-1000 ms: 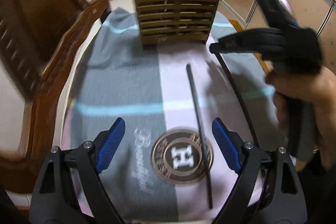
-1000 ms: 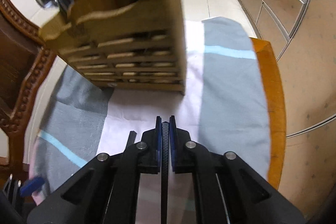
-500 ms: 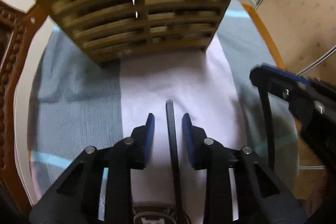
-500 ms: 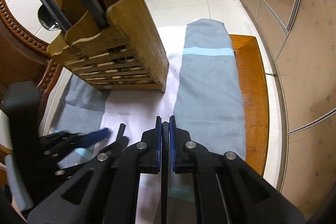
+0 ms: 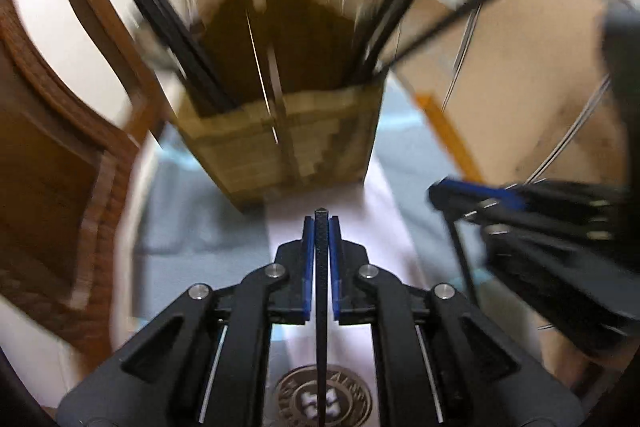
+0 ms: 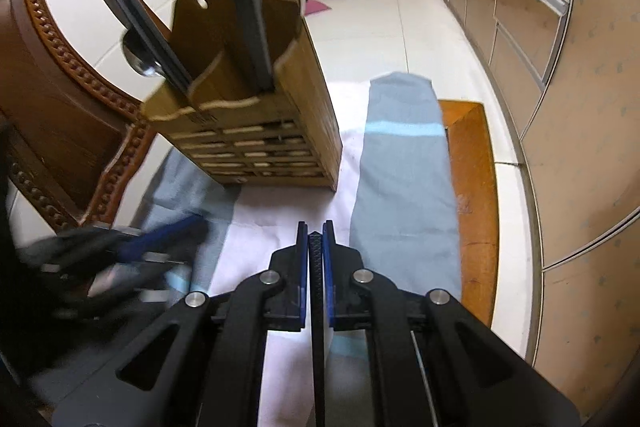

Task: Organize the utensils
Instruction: 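Lift both chopsticks and carry them up to the wooden holder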

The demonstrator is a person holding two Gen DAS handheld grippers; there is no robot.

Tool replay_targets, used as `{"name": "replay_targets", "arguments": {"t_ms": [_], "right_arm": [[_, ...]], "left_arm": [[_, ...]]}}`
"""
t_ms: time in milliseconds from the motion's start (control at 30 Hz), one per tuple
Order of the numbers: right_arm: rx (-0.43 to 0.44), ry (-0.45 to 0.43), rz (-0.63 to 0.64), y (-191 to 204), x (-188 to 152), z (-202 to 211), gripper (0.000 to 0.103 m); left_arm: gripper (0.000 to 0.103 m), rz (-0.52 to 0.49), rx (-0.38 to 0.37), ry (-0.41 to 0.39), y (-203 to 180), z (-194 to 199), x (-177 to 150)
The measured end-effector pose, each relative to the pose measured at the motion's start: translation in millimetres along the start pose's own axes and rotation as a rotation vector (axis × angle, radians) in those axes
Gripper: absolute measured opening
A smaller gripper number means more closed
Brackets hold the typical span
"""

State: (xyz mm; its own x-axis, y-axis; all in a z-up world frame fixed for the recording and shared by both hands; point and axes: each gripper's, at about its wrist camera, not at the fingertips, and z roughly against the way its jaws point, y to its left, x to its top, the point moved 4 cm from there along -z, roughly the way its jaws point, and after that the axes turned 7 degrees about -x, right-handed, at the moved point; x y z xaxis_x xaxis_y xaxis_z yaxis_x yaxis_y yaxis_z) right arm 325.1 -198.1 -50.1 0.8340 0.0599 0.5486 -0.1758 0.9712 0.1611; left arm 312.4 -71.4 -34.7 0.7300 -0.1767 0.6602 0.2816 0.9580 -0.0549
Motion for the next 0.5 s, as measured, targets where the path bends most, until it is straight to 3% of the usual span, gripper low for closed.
{"name": "replay_targets", "arguments": {"t_ms": [200, 500], "right_arm": [[0.011, -0.098, 0.001, 10, -13, 45, 0.008], [-0.022, -0.288, 0.013, 31, -26, 137, 0.008]], "left_arm": [[0.006, -0.023, 0.004, -0.191, 2, 92, 5], [0.006, 0.010, -0.004, -0.270, 27, 129, 6]]}}
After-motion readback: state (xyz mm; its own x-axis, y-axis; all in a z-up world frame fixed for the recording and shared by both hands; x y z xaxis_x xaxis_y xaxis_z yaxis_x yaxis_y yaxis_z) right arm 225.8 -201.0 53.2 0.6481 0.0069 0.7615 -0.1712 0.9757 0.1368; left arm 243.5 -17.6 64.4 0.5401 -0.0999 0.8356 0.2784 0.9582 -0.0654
